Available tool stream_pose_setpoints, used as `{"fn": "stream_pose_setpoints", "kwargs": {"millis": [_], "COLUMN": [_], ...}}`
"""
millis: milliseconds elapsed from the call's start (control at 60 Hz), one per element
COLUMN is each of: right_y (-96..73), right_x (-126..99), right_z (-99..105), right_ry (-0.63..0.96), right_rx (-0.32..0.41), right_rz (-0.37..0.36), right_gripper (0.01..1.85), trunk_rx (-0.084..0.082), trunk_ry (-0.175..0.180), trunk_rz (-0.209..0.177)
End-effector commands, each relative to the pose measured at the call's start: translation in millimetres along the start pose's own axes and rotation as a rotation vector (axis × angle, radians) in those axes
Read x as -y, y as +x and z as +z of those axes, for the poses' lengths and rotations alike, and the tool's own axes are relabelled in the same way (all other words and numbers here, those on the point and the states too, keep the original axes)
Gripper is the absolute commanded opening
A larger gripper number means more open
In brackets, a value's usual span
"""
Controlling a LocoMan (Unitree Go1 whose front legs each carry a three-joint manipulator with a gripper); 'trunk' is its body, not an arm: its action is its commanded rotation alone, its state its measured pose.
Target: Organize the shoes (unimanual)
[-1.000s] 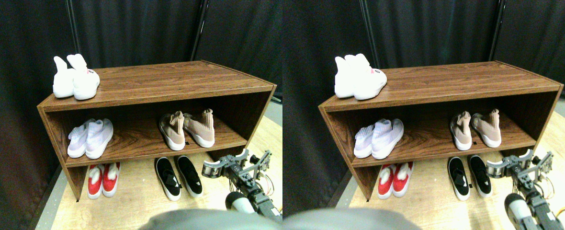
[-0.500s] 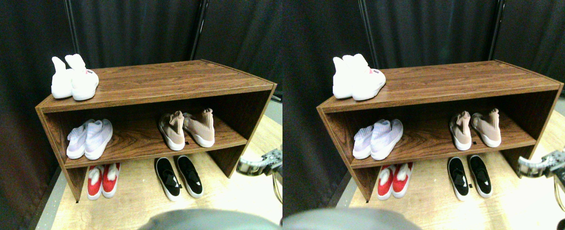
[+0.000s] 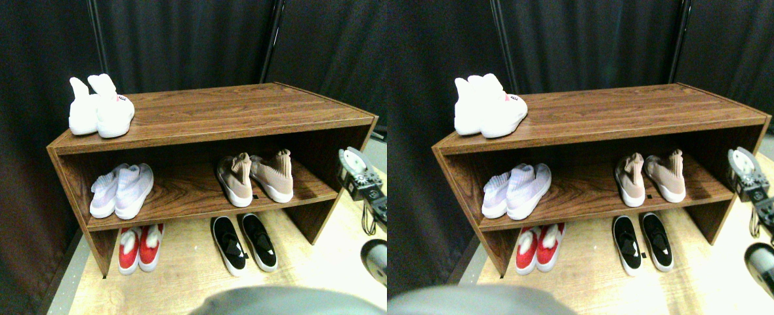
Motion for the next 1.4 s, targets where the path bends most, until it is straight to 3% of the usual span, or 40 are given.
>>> {"fn": "stream_pose_setpoints", "kwargs": {"millis": [17, 300, 600, 750, 800, 900, 1400], "right_y": [10.5, 42.2, 65.9, 60.4, 59.4, 52.5, 36.5], "right_x": [5, 38, 59, 64, 67, 65, 53], "right_z": [-7, -21, -30, -40, -43, -53, -89], "right_ry": [0.012, 0.083, 0.130, 0.118, 0.117, 0.099, 0.145], "right_rx": [0.007, -0.011, -0.036, -0.025, -0.053, -0.023, -0.117], "right_rz": [0.017, -0.129, -0.191, -0.222, -0.225, -0.240, -0.265], "right_gripper": [0.06, 0.06, 0.06, 0.06, 0.06, 0.06, 0.06], "trunk_rx": [-0.002, -0.004, -0.008, -0.011, -0.012, -0.012, -0.009], "trunk_ry": [-0.034, -0.050, -0.084, -0.103, -0.109, -0.119, -0.153], "trunk_rz": [0.004, 0.024, 0.059, 0.082, 0.089, 0.097, 0.129]}}
